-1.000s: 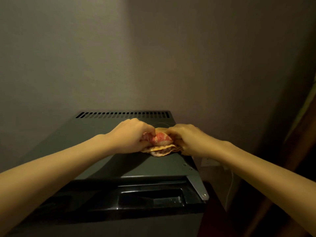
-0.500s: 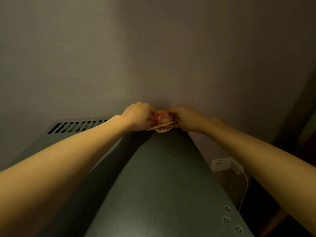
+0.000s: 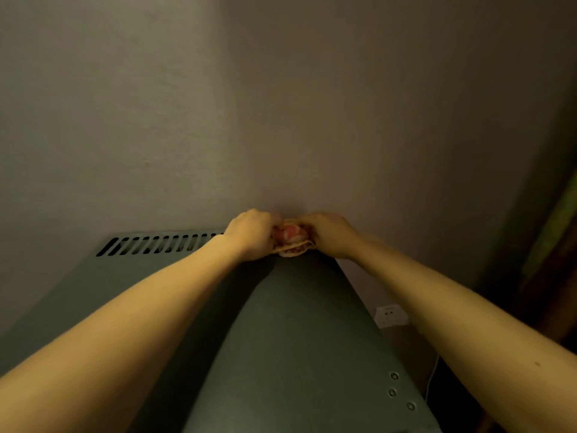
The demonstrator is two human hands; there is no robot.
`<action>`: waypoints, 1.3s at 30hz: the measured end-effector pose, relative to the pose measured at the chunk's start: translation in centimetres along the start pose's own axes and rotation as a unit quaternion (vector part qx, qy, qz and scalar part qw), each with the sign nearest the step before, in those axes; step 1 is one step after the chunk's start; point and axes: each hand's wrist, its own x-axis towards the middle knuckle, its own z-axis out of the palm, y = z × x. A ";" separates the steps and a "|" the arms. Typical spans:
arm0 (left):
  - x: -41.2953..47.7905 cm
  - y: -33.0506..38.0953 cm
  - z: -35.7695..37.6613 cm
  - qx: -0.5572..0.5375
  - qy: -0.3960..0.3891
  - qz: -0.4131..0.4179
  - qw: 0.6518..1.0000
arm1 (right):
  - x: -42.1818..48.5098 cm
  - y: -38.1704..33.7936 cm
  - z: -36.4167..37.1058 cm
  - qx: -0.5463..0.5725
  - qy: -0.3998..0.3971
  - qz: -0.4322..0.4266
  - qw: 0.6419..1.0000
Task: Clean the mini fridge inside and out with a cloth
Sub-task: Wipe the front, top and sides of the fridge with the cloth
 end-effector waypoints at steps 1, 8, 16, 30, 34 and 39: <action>-0.9 0.5 -0.4 -0.005 -0.002 0.002 1.000 | -1.0 -0.3 -0.2 0.005 -0.002 -0.001 1.000; -8.5 4.8 -3.1 -0.015 -0.008 0.023 1.000 | -8.3 -3.1 -2.0 0.032 -0.035 -0.010 0.999; -15.6 8.3 -4.7 -0.017 0.005 0.044 0.999 | -16.0 -5.6 -3.8 0.008 -0.031 -0.019 0.999; -24.0 12.6 -5.2 -0.022 0.069 0.106 0.992 | -25.3 -7.5 -5.7 0.022 -0.030 -0.060 0.998; -25.2 13.2 -5.3 -0.004 0.058 0.122 0.991 | -27.0 -7.7 -6.0 0.015 -0.029 -0.080 0.996; -26.6 14.3 -5.7 0.004 0.058 0.131 0.990 | -28.3 -7.9 -5.9 0.009 -0.014 -0.101 0.995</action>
